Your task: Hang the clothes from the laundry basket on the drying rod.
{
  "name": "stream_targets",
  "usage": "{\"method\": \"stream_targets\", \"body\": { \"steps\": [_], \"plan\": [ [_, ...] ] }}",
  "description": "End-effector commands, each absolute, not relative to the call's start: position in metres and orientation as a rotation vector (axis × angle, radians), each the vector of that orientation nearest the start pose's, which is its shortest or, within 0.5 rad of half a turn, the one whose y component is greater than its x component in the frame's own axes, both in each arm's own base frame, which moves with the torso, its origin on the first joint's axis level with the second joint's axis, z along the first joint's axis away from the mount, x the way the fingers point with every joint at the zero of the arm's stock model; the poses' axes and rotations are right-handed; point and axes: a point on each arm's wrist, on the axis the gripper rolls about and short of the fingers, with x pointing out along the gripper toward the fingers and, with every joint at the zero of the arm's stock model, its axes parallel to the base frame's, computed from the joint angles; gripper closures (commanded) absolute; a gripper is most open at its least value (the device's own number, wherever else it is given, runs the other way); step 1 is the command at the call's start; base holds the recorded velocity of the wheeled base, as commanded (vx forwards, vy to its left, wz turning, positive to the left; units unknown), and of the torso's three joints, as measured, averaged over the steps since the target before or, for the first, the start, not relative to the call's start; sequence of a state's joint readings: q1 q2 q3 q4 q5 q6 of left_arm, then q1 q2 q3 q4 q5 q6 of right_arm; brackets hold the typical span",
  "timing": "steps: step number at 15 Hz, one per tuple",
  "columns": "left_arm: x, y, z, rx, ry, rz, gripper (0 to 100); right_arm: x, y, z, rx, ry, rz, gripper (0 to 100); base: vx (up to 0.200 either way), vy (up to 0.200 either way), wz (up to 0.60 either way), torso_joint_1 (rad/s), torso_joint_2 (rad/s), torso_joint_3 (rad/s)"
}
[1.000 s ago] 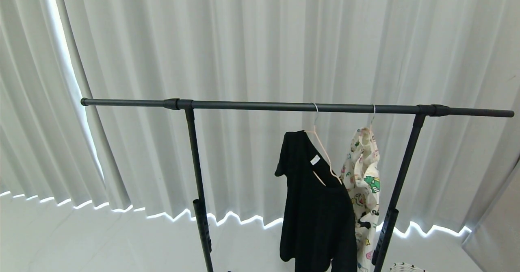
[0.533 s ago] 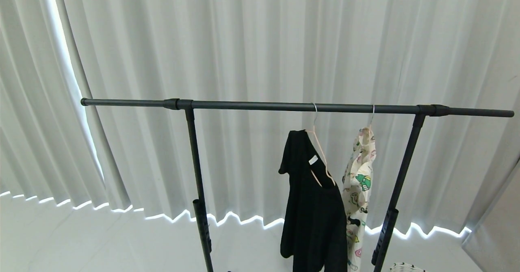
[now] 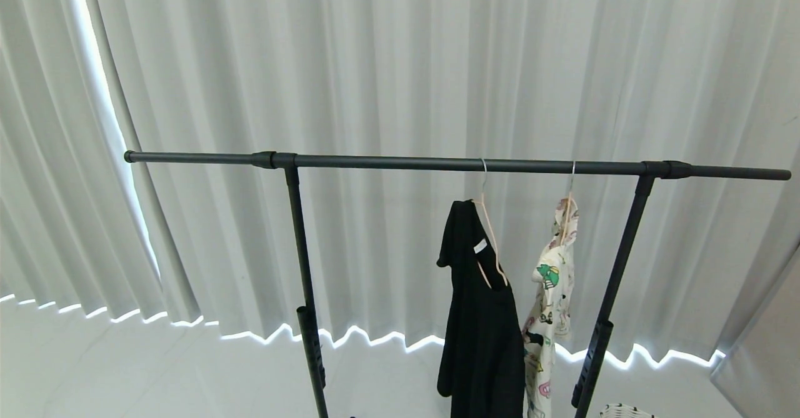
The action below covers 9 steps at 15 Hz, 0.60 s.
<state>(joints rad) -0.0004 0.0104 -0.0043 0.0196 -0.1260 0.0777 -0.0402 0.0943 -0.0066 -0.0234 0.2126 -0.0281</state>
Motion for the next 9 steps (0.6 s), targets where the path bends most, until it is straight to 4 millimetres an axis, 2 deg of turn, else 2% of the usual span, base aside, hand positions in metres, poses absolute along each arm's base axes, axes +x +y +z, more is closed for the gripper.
{"method": "stream_targets", "body": {
  "steps": [1,3,5,7,9],
  "plan": [
    [-0.0231,-0.0028,0.0748,0.077,0.013,-0.128,0,-0.0186,0.0040,0.0811,-0.036,0.032,0.251,0,0.000,0.000,0.00,0.000,0.00,0.000],
    [-0.0231,-0.0028,0.0743,0.069,0.014,-0.128,0,-0.0224,0.0044,0.0799,-0.029,-0.015,0.195,0,0.000,0.000,0.00,0.000,0.00,0.000],
    [-0.0232,-0.0028,0.0747,0.069,0.012,-0.128,0,-0.0229,-0.0004,0.0776,-0.029,-0.018,-0.034,0,0.000,0.000,0.00,0.000,0.00,0.000],
    [-0.0231,-0.0028,0.0743,0.069,0.014,-0.128,0,-0.0232,-0.0013,0.0769,0.051,-0.008,-0.069,0,0.000,0.000,0.00,0.000,0.00,0.000],
    [-0.0232,-0.0028,0.0749,0.070,0.011,-0.128,0,-0.0231,-0.0013,0.0765,0.042,-0.006,-0.070,0,0.000,0.000,0.00,0.000,0.00,0.000]
  ]
}}
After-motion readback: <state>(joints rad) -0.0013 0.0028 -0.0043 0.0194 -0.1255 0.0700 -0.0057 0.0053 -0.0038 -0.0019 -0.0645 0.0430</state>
